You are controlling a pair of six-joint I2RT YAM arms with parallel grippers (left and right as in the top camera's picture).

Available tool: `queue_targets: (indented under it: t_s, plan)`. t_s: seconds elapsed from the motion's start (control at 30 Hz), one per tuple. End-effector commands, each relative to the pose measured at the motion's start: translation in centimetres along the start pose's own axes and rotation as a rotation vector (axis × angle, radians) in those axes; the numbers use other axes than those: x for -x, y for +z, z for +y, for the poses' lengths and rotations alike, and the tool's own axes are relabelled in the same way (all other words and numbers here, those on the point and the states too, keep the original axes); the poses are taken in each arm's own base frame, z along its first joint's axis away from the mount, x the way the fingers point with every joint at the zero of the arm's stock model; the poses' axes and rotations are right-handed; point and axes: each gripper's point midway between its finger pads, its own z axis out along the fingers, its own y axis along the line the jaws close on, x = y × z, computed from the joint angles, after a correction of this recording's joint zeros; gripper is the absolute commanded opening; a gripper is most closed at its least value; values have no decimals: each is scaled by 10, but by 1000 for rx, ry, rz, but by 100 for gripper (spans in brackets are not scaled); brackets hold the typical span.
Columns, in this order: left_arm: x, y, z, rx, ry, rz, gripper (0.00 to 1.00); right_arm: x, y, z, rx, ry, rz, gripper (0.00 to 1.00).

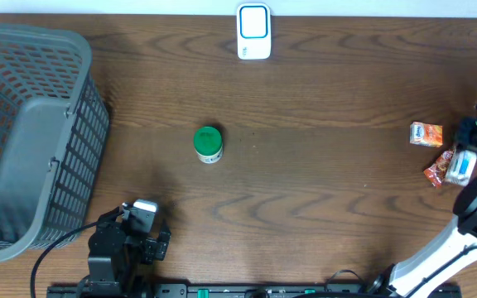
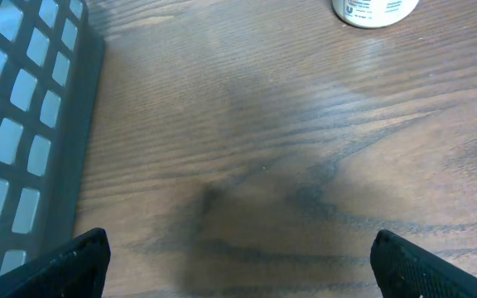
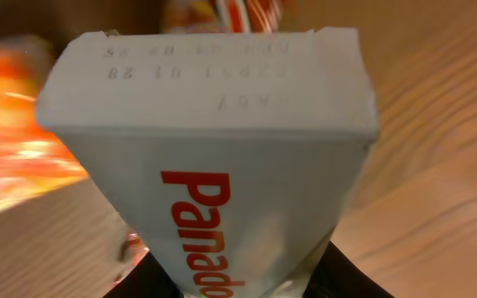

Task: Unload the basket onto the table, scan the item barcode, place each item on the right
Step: 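Carry the Panadol box right and drop it by the candy bar, then move the right gripper to the green-lidded jar and grasp it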

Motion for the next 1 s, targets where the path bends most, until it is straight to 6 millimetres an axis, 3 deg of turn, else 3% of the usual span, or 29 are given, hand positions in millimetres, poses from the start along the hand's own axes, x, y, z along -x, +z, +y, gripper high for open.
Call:
queue_targets:
  t_s: [0.0, 0.03, 0.07, 0.23, 0.43, 0.53, 0.63, 0.7, 0.73, 0.83, 0.97]
  plan:
    - [-15, 3, -5, -18, -1, 54, 98, -7, 13, 5, 121, 105, 21, 57]
    - [-15, 3, -5, -18, -1, 54, 99, -5, 11, 10, 168, 125, 13, 88]
    - [-15, 3, -5, -18, -1, 54, 98, -2, 6, 18, 234, 134, 4, 99]
    - [-15, 3, -5, -18, -1, 54, 98, 15, -47, 58, 508, 119, -29, 99]
    - [-15, 3, -5, -18, -1, 54, 98, 21, -128, 102, 542, 20, -90, 99]
    - [-15, 3, -5, -18, -1, 54, 98, 8, -174, 152, 566, -6, -113, 99]
    - [-15, 3, -5, -18, -1, 54, 98, -12, -216, 222, 685, -30, -131, 99]
    - [-15, 3, -5, -18, -1, 54, 98, -38, -243, 281, 811, -146, -113, 99]
    - [-15, 3, -5, -18, -1, 54, 98, -63, -257, 328, 845, -273, -132, 99]
    - [-15, 3, -5, -18, -1, 54, 98, -108, -262, 395, 751, -376, -204, 99]
    - [-15, 3, -5, -18, -1, 54, 98, -164, -276, 458, 702, -448, -330, 99]
